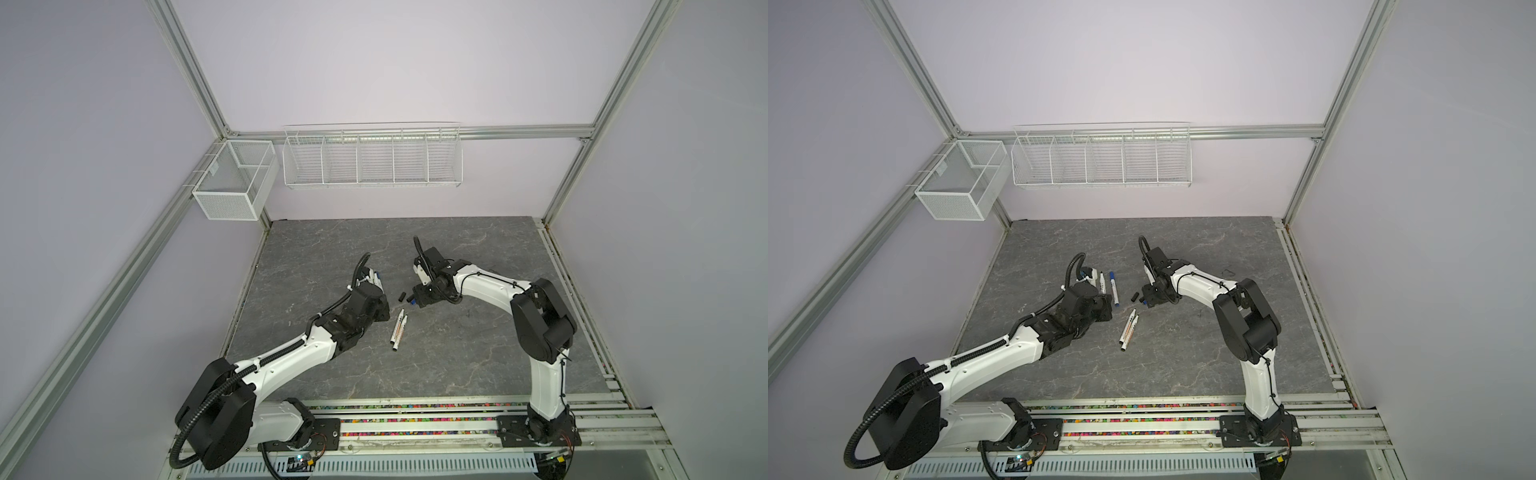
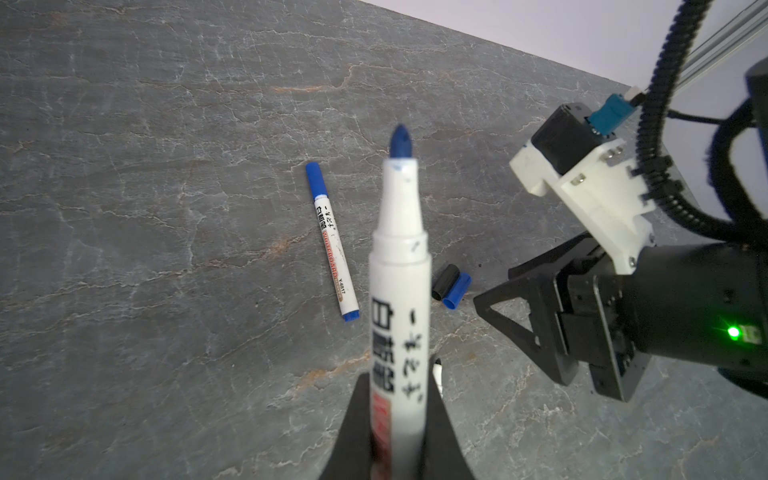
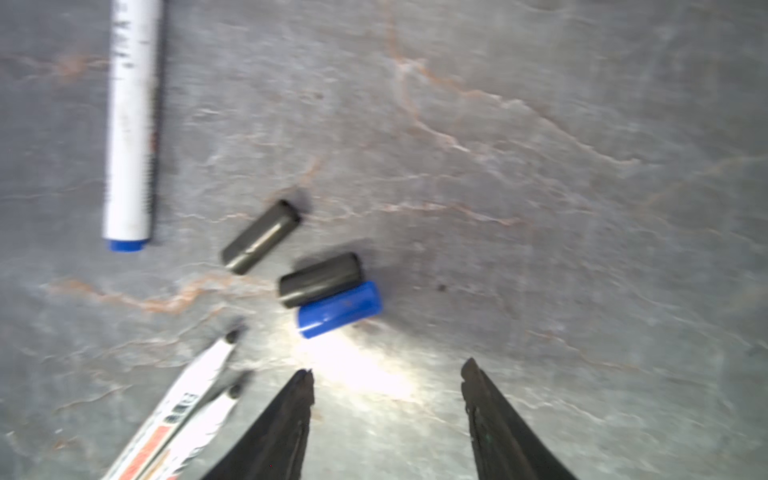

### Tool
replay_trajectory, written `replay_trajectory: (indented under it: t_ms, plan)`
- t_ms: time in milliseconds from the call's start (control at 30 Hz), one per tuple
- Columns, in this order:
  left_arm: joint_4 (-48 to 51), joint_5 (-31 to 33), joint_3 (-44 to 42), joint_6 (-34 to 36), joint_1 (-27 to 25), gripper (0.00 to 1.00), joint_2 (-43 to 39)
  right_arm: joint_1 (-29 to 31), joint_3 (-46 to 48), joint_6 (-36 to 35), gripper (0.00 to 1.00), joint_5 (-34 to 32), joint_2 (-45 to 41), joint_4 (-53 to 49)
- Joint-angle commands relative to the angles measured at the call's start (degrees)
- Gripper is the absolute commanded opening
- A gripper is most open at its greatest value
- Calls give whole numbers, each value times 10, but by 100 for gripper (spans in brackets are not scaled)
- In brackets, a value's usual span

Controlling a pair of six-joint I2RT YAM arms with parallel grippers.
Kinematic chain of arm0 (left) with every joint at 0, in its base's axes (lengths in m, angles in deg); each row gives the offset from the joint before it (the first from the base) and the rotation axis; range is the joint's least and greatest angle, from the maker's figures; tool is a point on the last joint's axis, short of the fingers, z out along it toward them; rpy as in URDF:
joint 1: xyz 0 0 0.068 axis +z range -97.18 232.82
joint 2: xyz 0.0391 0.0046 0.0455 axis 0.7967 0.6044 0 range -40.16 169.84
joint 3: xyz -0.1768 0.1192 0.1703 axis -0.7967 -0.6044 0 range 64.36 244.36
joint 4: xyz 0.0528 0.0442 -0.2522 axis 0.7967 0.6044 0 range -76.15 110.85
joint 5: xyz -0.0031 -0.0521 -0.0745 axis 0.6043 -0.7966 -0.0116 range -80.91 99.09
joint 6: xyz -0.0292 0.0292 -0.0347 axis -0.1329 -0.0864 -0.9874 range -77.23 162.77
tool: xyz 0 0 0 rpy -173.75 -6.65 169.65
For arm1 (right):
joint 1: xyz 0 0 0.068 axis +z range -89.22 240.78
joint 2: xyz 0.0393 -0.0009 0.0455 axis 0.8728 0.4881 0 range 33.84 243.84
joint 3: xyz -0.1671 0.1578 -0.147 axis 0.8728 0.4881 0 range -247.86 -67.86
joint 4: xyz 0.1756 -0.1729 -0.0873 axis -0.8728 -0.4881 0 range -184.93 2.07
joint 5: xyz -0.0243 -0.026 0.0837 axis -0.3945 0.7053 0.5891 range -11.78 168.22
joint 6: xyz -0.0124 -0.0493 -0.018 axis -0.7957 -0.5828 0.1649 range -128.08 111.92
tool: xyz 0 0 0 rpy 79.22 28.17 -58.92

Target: Insert the pens into the pen caps

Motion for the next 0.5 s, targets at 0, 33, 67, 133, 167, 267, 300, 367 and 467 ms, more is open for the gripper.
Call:
replay_trajectory:
  t_ms: [0,33,67,133,167,267,300,367,467]
  plan:
    - [-3,0,1,-10,4,0,1,8,-14,-15,62,18,7,-1]
    - [-2,0,1,-10,4,0,0,9,-19,-15,62,16,13,-5]
    - [0,0,1,-10,3,0,0,8,-24,-17,62,15,18,-7]
    - [1,-1,0,-10,3,0,-3,8,-30,-22,62,10,26,-10]
    - [2,-1,0,-10,4,0,-4,8,-32,-25,62,6,29,-10]
    - [5,0,0,-8,3,0,-5,8,-37,-28,62,-3,37,-15]
    - [5,0,0,-7,3,0,-5,8,-37,-29,62,-3,40,-16]
    - [5,0,1,-7,3,0,-5,8,-37,-28,62,-4,45,-14]
    - [5,0,0,-8,4,0,-6,8,-35,-26,62,-9,51,-13]
